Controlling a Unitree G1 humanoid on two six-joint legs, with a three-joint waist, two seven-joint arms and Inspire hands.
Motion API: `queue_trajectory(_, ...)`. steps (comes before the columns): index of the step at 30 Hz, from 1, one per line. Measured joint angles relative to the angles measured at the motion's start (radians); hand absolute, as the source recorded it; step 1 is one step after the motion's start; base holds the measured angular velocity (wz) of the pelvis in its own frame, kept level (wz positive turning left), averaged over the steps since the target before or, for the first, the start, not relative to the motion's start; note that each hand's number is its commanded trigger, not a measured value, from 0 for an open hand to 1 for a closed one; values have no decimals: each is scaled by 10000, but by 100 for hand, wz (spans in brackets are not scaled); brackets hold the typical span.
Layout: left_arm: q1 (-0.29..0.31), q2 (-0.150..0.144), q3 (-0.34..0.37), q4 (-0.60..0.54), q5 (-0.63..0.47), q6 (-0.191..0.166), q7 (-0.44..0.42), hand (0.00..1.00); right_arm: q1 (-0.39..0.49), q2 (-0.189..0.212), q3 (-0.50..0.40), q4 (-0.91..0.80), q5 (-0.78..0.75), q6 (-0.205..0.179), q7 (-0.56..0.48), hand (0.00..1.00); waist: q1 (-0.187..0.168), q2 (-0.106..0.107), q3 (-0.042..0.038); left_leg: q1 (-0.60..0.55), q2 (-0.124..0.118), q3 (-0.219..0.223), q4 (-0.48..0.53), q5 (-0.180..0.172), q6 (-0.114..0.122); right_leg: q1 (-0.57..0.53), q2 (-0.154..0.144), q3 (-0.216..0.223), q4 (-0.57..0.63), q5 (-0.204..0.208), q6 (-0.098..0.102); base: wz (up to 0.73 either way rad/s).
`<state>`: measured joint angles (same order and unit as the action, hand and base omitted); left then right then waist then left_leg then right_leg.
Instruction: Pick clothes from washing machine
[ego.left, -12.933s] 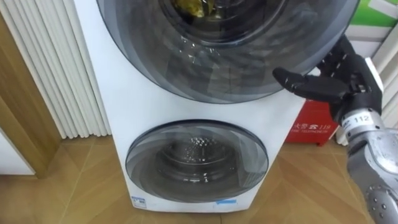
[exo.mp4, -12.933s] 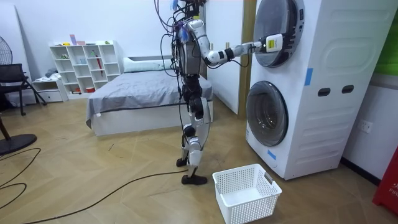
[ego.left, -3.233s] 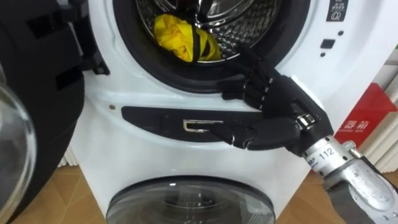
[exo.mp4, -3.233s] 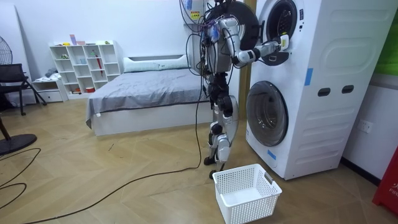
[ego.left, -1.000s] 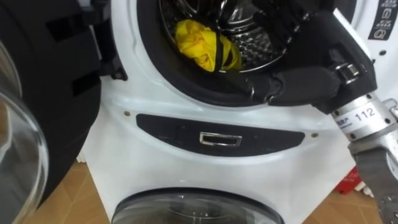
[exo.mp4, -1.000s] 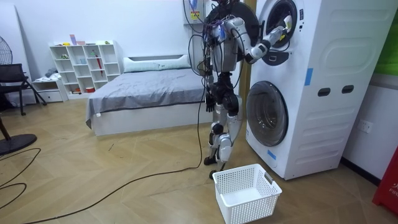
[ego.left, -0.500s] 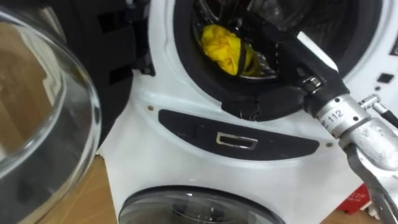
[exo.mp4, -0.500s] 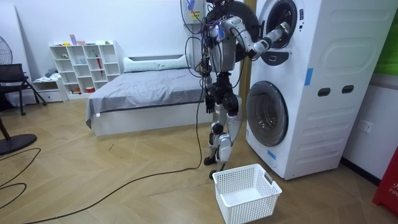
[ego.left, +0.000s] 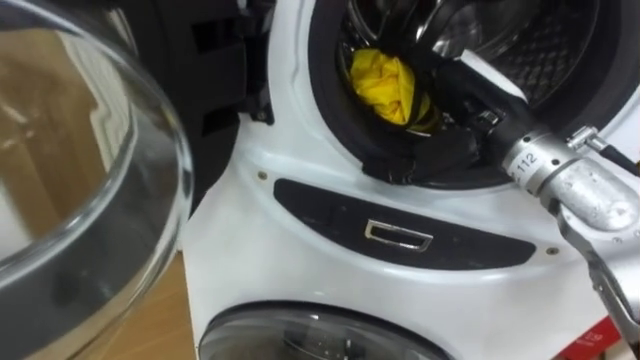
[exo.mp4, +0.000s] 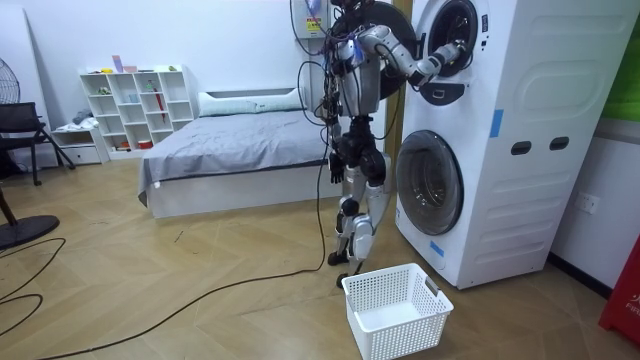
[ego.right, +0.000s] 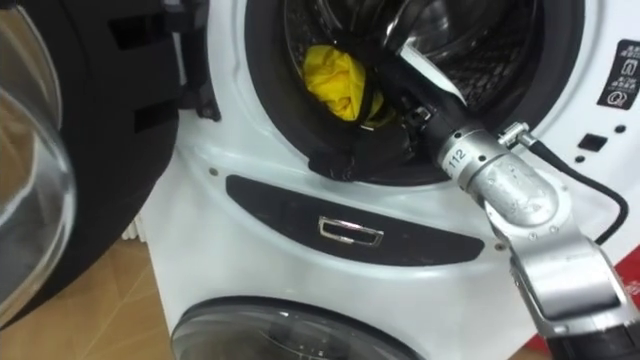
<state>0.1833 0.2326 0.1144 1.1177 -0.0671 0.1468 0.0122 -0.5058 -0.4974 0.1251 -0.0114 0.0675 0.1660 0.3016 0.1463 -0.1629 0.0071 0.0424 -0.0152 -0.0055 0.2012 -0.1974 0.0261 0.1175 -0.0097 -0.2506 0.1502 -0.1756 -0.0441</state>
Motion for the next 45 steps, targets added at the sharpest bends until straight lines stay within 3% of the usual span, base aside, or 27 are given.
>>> queue_trajectory(5, 169, 14, 21, 10, 18, 11, 29, 0, -6, -139, -12, -9, 178, 0, -1, 0, -21, -71, -42, -9, -17, 14, 59, 3, 6, -46, -12, 33, 9, -9, 4, 0)
queue_trajectory(10, 237, 14, 21, 9, 3, 3, 11, 0, -9, -248, -61, -4, 914, 1, -66, 0, -74, -52, -30, -44, 6, 5, 49, 2, 5, -56, -4, 15, 35, -8, 5, 0)
queue_trajectory(17, 270, -44, 229, -197, 8, -25, -5, 0, -24, -589, -426, -17, 2613, 7, -74, 0, -325, -61, -46, -193, 7, -1, 48, -1, 6, -148, -9, -4, 31, -6, 8, 5)
queue_trajectory(23, 399, -43, 231, -198, 143, -87, 207, 0, -27, -592, -691, -73, 4406, 6, 48, 0, -594, -44, -44, -125, -12, -49, 54, -6, 24, -69, -24, 31, 31, 1, 20, 3)
queue_trajectory(29, 487, -23, 405, -219, 413, -56, 306, 0, -25, -609, -1132, -27, 5641, 9, 113, 0, -642, 57, -75, -134, -10, -35, 51, -9, 29, -85, -22, 31, 20, 5, 26, 0)
queue_trajectory(32, 508, -44, 527, -228, 429, -55, 301, 0, -26, -611, -1169, -35, 5650, 9, 222, 0, -642, 89, -112, -127, -6, -44, 45, -9, 29, -80, -15, 25, 19, 5, 26, 0)
queue_trajectory(42, 536, -83, 820, -392, 628, -58, 278, 0, -14, -707, -1175, -14, 5361, 12, 380, 0, -723, 73, -122, -125, -16, -95, 51, -10, 30, -53, -20, -10, 14, 5, 27, 0)
queue_trajectory(45, 537, -82, 795, -392, 617, -50, 282, 0, -10, -723, -1167, -21, 4641, 12, 500, 0, -834, 85, -113, -124, -55, -248, 80, -10, 33, 7, -55, -253, 15, 7, 32, 14)
